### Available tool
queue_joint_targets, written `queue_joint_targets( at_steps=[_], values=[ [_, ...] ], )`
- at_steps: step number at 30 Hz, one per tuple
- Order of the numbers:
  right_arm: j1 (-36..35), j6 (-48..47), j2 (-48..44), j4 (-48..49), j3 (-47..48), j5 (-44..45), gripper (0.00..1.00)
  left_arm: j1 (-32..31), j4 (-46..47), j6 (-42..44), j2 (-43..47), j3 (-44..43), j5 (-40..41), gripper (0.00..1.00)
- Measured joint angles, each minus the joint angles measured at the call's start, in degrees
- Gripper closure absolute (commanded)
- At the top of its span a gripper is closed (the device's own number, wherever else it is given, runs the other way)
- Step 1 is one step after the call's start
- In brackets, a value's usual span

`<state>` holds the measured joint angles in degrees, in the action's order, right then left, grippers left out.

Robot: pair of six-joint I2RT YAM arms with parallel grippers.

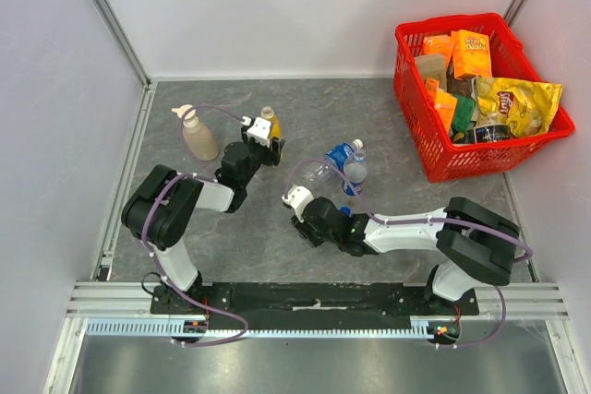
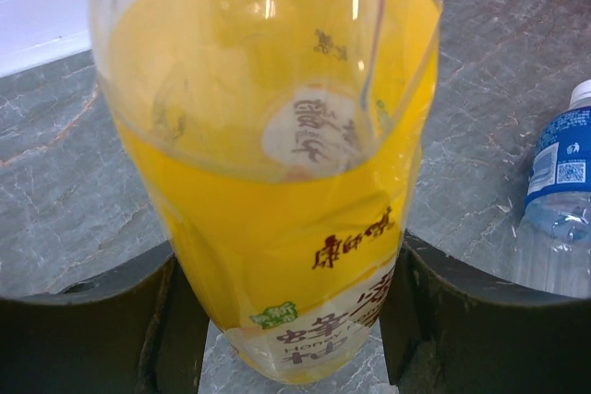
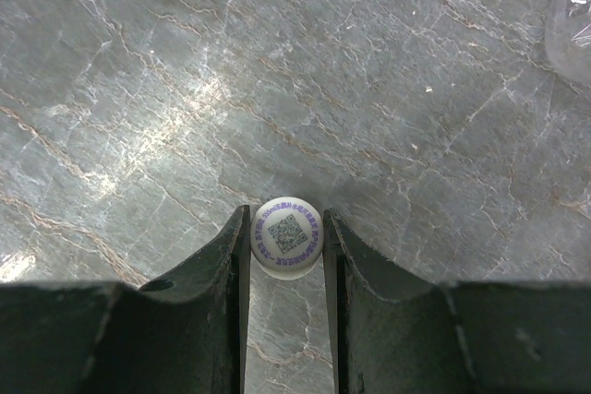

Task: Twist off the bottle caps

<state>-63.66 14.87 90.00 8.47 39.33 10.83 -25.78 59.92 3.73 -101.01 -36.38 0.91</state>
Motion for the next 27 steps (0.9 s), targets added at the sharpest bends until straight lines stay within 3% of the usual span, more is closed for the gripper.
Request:
queue_joint_targets(
  at_steps=[8,11,20,27],
  values=[
    [0.0,0.3,0.3,-0.4,0.6,1.0,0.32,0.2,-3.4,0.0,0.0,-2.3,-1.3,0.95],
    [0.0,0.1,0.2,-0.5,0.6,1.0,0.23,0.2,-5.2,0.0,-0.1,-3.2,-1.3,0.94],
    [0.0,0.2,-2.2,-2.2,1.1,0.5,0.13,0.2,-8.9,0.0,-0.4,-5.2,-1.1,0.92],
    [0.0,-0.1,-8.8,-4.5,3.1,-2.2,0.09,0.2,-12.0,-0.4,-0.7,-6.8,0.5,0.76]
  ],
)
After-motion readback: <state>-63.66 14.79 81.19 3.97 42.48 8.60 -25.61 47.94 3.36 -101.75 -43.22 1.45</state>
